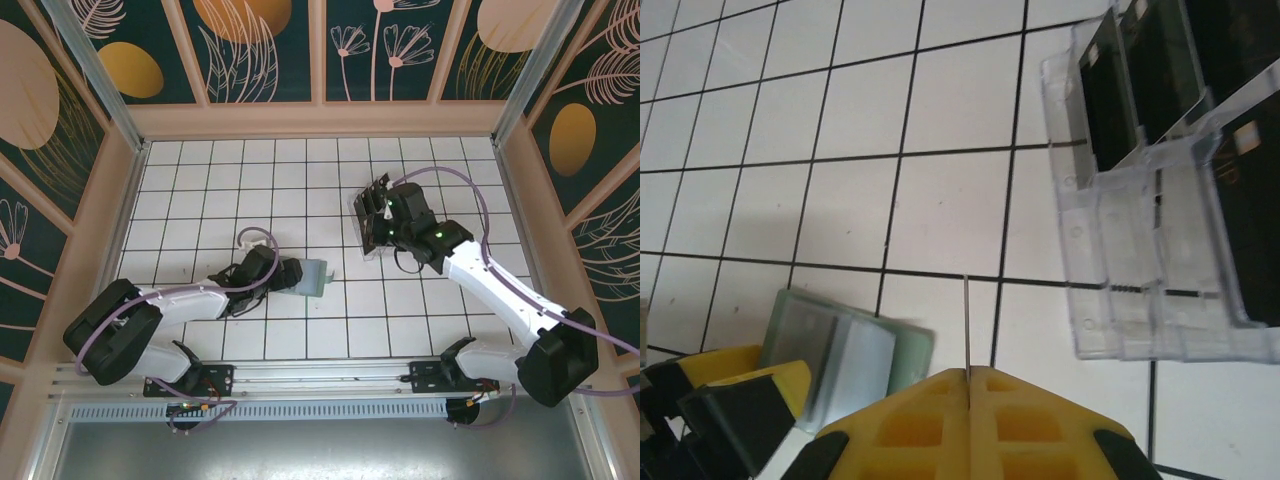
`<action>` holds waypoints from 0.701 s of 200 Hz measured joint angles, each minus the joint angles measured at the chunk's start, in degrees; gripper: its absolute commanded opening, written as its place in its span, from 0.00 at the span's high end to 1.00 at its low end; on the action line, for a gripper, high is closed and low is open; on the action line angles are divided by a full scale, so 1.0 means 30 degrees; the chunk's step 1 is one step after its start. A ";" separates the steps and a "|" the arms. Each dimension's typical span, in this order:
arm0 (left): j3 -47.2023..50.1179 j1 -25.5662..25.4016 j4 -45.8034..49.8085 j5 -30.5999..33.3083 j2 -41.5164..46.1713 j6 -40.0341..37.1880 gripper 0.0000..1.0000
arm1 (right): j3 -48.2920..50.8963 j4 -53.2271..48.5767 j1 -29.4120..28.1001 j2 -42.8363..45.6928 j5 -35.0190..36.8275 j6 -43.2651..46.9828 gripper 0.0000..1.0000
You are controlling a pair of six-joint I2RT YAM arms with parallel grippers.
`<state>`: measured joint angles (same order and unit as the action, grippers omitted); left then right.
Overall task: Put the credit cards into the card holder
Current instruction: Rotate the card holder at the center of the table.
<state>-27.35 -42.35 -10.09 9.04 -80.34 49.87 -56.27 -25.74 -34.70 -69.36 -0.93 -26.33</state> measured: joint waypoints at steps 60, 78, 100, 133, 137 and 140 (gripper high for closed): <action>-0.0015 -0.0998 0.0517 0.0335 0.0546 0.0874 0.01 | 0.1661 0.1457 -0.1668 0.0131 -0.0189 -0.1515 1.00; -0.0182 -0.1020 0.1727 0.1195 0.1078 0.1035 0.01 | 0.2463 0.2346 -0.1851 0.0517 -0.0379 -0.1960 1.00; -0.0918 -0.1020 0.3585 0.2499 0.1333 0.1042 0.01 | 0.3847 0.3898 -0.1887 0.1239 -0.0765 -0.2659 1.00; -0.1851 -0.1020 0.5289 0.3942 0.0743 0.0597 0.01 | 0.6382 0.7155 -0.1945 0.1996 -0.1384 -0.3927 1.00; -0.1916 -0.1020 0.5421 0.4058 0.0605 0.0532 0.01 | 0.6717 0.7643 -0.1967 0.2011 -0.1457 -0.4095 1.00; -0.1960 -0.1020 0.5486 0.4146 0.0481 0.0459 0.01 | 0.6936 0.7970 -0.1974 0.2004 -0.1530 -0.4262 1.00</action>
<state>-33.23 -45.41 6.37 21.47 -78.89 51.24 -35.46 -1.83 -40.62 -63.35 -5.52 -39.11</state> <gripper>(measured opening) 0.988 0.045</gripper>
